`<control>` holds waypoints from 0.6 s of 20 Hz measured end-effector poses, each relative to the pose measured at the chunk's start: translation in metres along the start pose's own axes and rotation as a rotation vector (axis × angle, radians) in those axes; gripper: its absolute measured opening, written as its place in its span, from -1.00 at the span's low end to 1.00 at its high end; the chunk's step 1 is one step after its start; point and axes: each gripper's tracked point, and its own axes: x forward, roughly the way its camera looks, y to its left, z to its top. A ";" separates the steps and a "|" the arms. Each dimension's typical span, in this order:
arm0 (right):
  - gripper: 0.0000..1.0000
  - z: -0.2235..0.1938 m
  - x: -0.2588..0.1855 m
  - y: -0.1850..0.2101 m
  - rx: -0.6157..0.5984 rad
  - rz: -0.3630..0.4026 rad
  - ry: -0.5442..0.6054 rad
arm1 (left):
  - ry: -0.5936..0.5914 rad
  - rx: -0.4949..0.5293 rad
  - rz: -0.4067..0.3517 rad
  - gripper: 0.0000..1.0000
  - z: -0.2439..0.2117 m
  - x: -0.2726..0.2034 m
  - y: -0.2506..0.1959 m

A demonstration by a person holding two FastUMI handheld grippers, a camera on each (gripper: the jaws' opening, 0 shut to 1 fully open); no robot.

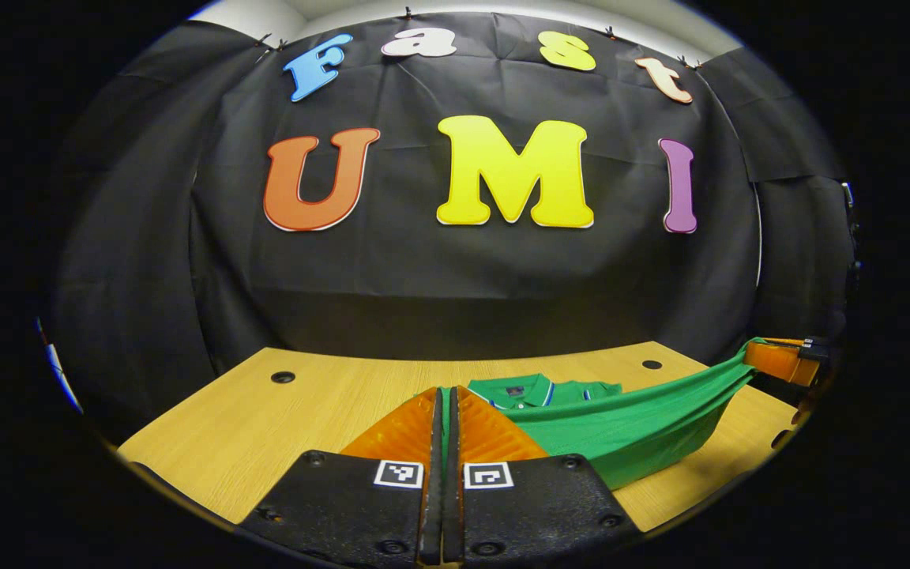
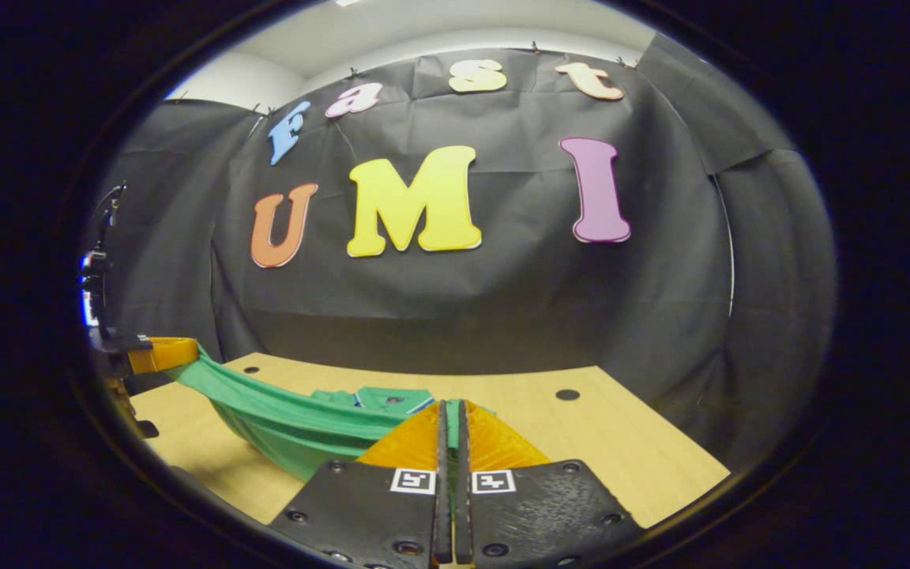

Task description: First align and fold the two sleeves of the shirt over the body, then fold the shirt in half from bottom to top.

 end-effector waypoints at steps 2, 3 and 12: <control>-0.96 0.018 0.035 0.002 -0.001 -0.008 -0.020 | -0.004 -0.003 0.004 -0.88 0.007 0.034 0.005; -0.96 0.026 0.054 0.004 0.006 -0.006 -0.033 | -0.002 -0.011 0.006 -0.87 0.009 0.052 0.007; -0.96 -0.002 0.246 0.002 -0.016 -0.069 0.000 | 0.010 -0.045 0.055 -0.87 -0.015 0.215 0.019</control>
